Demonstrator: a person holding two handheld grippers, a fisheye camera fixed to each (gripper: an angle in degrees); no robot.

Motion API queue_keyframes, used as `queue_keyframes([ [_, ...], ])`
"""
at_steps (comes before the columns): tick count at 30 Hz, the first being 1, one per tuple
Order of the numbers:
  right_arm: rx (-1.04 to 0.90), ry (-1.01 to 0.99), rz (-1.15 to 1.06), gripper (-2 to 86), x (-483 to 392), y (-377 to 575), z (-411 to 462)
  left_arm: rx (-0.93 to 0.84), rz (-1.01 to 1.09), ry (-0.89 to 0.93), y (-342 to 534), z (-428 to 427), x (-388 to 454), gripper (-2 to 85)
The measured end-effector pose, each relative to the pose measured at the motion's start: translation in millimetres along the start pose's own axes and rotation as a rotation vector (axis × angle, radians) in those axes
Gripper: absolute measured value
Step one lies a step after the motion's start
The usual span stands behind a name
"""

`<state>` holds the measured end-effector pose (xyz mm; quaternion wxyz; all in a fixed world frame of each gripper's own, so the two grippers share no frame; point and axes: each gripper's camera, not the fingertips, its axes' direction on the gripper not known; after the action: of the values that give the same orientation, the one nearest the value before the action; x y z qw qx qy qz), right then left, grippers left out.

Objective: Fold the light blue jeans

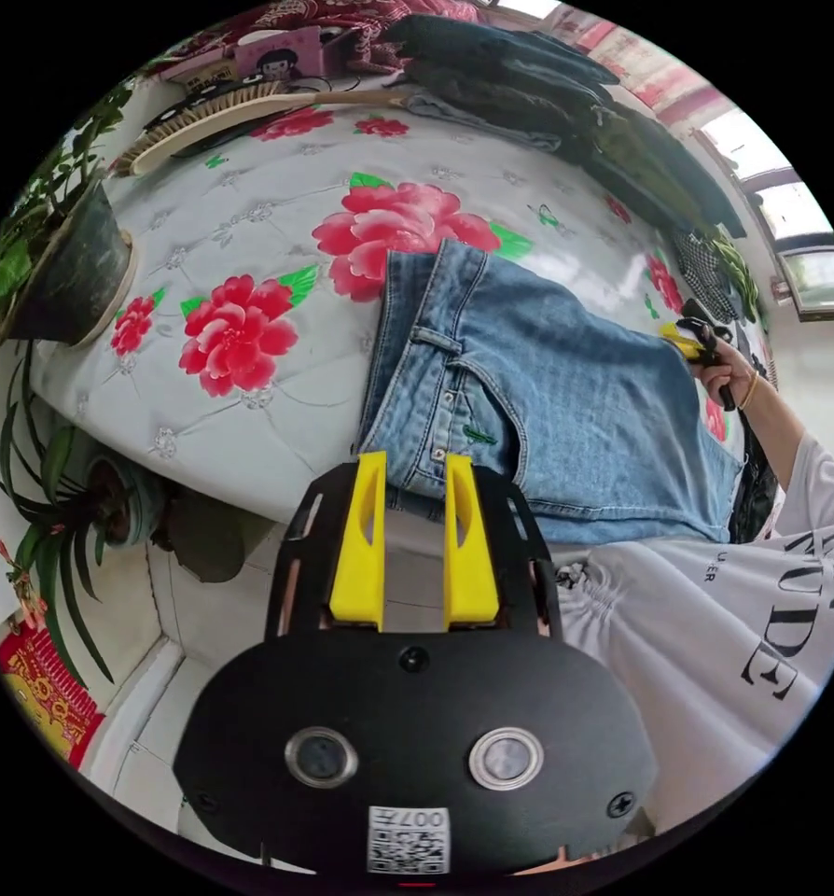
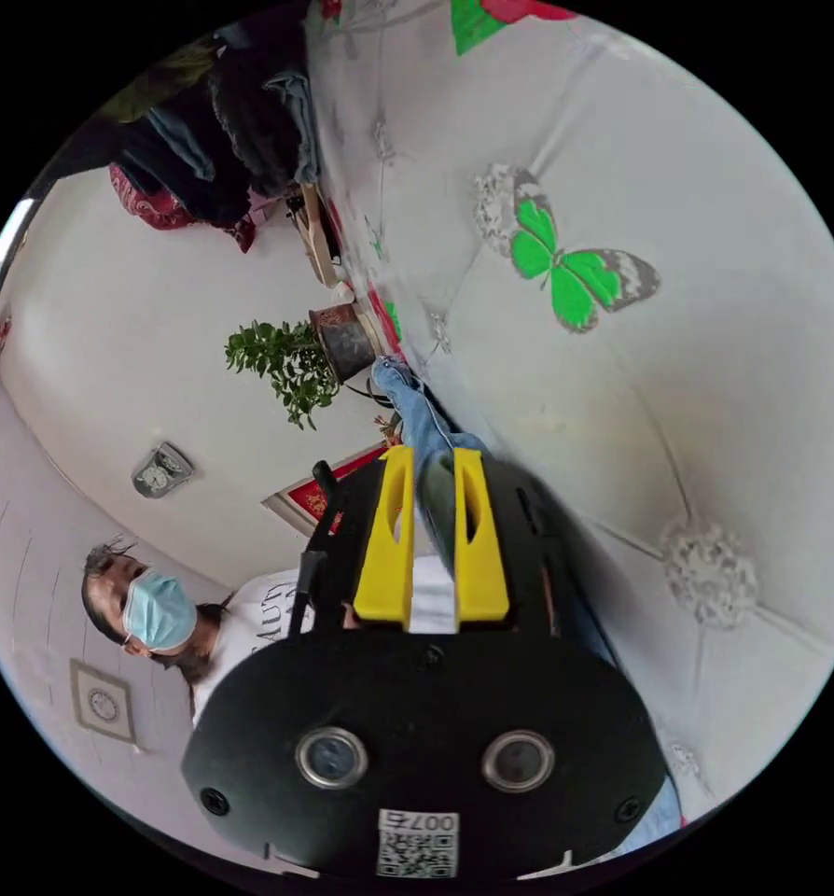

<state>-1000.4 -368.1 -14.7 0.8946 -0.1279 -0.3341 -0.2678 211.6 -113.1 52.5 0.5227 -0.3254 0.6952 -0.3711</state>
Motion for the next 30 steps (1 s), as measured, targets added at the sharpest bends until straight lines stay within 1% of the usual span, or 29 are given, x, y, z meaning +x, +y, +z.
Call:
queue_keyframes([
  [1,-0.011,0.006,-0.009,1.3,-2.6,-9.8,12.4,-0.028,0.001,0.012,-5.8,11.2,6.8,3.0],
  [2,0.029,0.018,-0.033,0.8,-10.0,-15.5,16.3,-0.066,0.02,-0.021,-12.7,22.2,15.4,0.3],
  [3,0.061,0.033,-0.05,0.5,-15.1,-16.4,14.7,-0.08,0.037,-0.082,-14.6,25.8,20.7,0.0],
  [4,0.131,0.118,-0.087,0.3,-27.6,-15.0,8.3,-0.089,0.122,-0.169,-15.4,28.9,33.3,-0.5],
  [5,0.166,0.2,-0.122,0.1,-37.9,-12.4,4.6,-0.099,0.171,-0.202,-14.7,29.2,41.0,-0.7],
  [6,0.199,0.239,-0.128,0.1,-41.6,-9.9,1.9,-0.098,0.182,-0.207,-14.0,28.3,42.6,-0.7],
  [7,0.335,0.289,-0.132,0.1,-46.9,-0.6,-10.2,-0.093,0.175,-0.195,-13.2,25.8,41.8,-0.8],
  [8,0.434,0.276,-0.139,0.1,-47.5,8.7,-22.0,-0.092,0.145,-0.172,-13.4,24.1,37.1,-0.8],
  [10,0.468,0.241,-0.141,0.5,-46.9,17.9,-27.2,-0.053,0.094,-0.098,-13.9,19.4,29.0,-0.6],
  [12,0.443,0.277,-0.237,1.2,-63.0,33.6,-14.6,-0.032,0.055,-0.047,-13.7,14.0,25.8,-0.2],
  [14,0.372,0.464,-0.394,2.4,-92.9,70.1,23.5,0.029,0.059,-0.068,-7.9,0.8,33.0,1.7],
  [15,0.353,0.515,-0.435,2.7,-99.1,82.0,36.4,0.041,0.071,-0.084,-5.8,-2.7,36.1,3.0],
  [17,0.263,0.721,-0.559,3.6,-110.9,132.7,97.6,0.074,0.152,-0.115,4.1,-14.9,52.4,7.0],
  [18,0.232,0.774,-0.577,3.8,-110.3,145.3,115.5,0.081,0.178,-0.118,7.2,-17.1,57.3,7.7],
  [20,0.125,0.963,-0.619,4.6,-96.6,188.8,182.5,0.088,0.281,-0.131,18.9,-19.6,78.5,8.5],
  [23,0.03,1.139,-0.584,5.3,-57.2,219.2,250.7,0.066,0.376,-0.201,24.3,-6.4,105.2,8.6],
  [25,-0.027,1.201,-0.524,4.7,-27.0,222.7,280.0,0.039,0.443,-0.247,22.1,10.2,122.1,7.5],
  [26,0.068,1.238,-0.57,3.6,-23.2,233.4,288.8,0.014,0.478,-0.289,18.4,22.2,132.6,2.9],
  [27,0.116,1.259,-0.596,3.1,-22.3,239.0,291.3,0.006,0.494,-0.307,16.5,27.7,137.4,0.6],
  [28,0.11,1.271,-0.576,2.0,-19.1,238.8,296.1,-0.029,0.536,-0.337,13.3,36.9,146.7,0.0],
  [30,0.105,1.208,-0.517,0.8,-24.1,234.3,292.5,-0.068,0.613,-0.387,10.3,42.0,160.7,-0.6],
])
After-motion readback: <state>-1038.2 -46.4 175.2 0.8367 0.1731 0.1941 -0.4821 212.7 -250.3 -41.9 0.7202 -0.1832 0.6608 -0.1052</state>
